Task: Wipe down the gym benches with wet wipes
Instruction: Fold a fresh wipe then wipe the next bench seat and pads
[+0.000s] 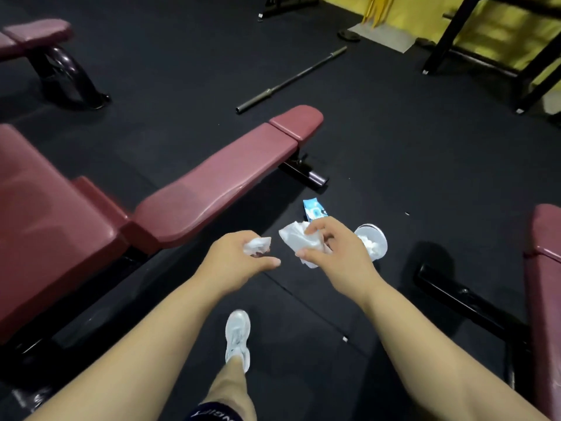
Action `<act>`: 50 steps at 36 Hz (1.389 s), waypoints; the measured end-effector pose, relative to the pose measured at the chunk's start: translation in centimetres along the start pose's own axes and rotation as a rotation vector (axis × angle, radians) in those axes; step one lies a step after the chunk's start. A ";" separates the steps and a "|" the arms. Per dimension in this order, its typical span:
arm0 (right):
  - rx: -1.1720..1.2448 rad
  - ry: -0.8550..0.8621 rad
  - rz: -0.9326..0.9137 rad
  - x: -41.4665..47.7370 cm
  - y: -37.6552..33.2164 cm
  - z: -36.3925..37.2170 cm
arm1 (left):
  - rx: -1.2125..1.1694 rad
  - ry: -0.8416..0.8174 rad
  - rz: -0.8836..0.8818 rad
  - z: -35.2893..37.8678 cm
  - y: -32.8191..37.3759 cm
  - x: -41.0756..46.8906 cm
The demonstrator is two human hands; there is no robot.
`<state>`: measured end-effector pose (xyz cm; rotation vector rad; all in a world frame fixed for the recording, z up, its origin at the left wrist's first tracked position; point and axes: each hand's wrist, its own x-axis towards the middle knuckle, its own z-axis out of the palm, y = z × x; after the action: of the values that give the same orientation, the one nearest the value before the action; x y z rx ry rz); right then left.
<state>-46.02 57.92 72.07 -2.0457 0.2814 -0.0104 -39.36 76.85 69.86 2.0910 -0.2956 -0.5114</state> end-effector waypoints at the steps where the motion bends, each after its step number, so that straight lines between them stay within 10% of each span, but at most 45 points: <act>1: 0.006 0.017 0.011 1.5 0.1 -0.2 | 0.002 -0.016 -0.021 0.0 0.3 1.6; 14: 0.203 0.075 0.080 23.9 0.2 -5.6 | -0.292 -0.263 -0.136 -1.8 6.9 25.3; 24: 0.323 0.289 0.177 36.1 4.2 -11.4 | -0.476 -0.108 -0.089 1.3 11.3 38.8; 36: 0.095 -0.326 0.127 53.1 8.4 -22.6 | -0.353 -0.255 -0.039 4.0 19.1 55.1; 50: 0.162 -0.143 0.175 69.5 9.7 -22.7 | -0.234 0.023 -0.141 3.0 19.1 69.8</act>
<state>16.77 19.69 66.57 -1.8454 0.3573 0.2140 20.77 36.49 67.61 1.8964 -0.0711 -0.5765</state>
